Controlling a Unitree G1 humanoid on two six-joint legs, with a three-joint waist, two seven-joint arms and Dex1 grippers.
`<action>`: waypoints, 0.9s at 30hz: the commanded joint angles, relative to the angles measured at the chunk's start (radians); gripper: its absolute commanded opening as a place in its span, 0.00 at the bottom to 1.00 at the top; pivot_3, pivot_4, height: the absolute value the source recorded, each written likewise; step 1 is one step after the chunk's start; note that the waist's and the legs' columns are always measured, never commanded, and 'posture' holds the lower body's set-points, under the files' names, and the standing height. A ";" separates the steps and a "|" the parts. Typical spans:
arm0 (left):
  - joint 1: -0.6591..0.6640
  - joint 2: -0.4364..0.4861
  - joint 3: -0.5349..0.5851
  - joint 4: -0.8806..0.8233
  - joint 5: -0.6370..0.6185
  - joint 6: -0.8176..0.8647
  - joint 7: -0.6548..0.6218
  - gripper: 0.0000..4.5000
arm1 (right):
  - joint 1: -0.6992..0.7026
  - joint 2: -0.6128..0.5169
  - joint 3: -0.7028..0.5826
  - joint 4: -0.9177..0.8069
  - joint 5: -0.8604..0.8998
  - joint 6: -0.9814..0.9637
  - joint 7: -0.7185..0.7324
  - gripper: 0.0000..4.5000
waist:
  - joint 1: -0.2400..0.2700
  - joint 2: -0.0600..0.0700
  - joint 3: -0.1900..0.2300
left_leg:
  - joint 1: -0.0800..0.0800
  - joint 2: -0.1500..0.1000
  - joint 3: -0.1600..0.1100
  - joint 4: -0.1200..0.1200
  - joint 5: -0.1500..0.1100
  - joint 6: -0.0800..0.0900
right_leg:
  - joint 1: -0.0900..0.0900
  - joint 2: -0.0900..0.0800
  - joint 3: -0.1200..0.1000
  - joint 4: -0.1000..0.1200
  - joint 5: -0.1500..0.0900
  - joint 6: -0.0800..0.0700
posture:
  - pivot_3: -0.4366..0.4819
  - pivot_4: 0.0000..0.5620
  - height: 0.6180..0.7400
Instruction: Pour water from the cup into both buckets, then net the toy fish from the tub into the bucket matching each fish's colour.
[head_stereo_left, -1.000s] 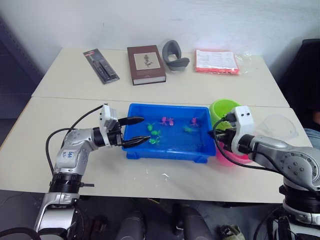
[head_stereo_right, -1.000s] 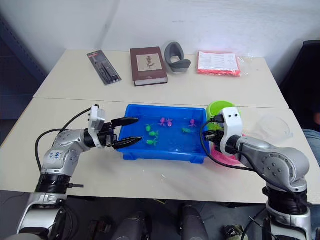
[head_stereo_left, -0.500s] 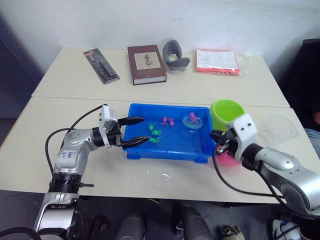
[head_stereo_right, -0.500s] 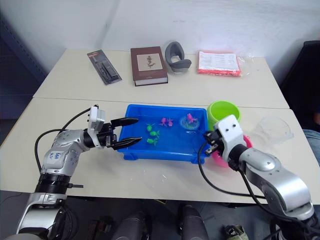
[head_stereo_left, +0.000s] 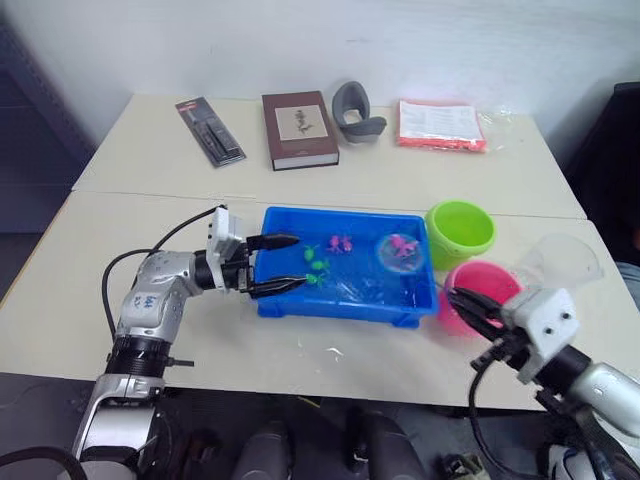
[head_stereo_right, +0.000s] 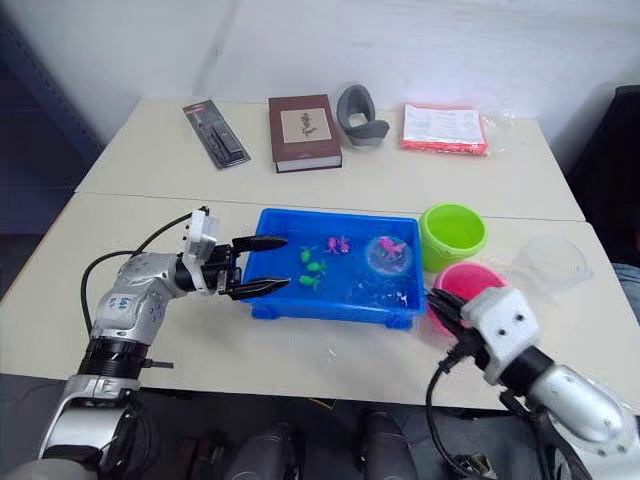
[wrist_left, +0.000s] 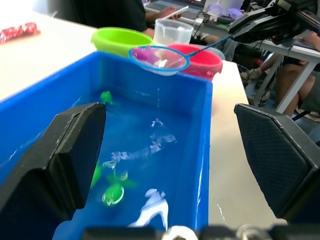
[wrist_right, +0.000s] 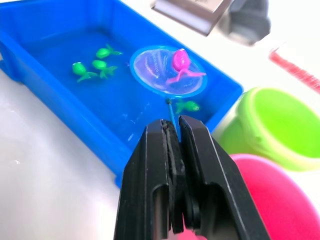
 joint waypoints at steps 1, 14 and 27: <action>-0.024 -0.014 -0.014 -0.003 -0.008 0.002 -0.025 0.99 | 0.102 0.055 -0.131 -0.039 -0.038 -0.153 0.059 0.00 | -0.002 0.000 0.000 | 0.000 0.000 0.000 0.000 0.000 0.000 | 0.000 0.000 0.000 0.000 0.000 0.000 | 0.48 0.27 1.00; -0.055 -0.080 -0.057 0.029 -0.002 0.000 -0.067 0.99 | 0.287 0.160 -0.323 0.324 -0.507 -0.799 0.023 0.00 | -0.008 0.000 0.000 | 0.004 -0.001 0.005 0.000 -0.002 0.007 | 0.001 0.001 0.003 -0.002 0.001 0.002 | 0.48 0.27 1.00; -0.054 -0.107 -0.075 -0.019 -0.004 0.027 -0.048 0.99 | 0.255 0.040 -0.436 0.536 -1.267 -1.169 -0.491 0.00 | -0.006 0.001 -0.001 | 0.004 -0.003 0.004 0.000 0.002 0.000 | 0.001 0.000 0.008 0.000 0.000 0.000 | 0.48 0.27 1.00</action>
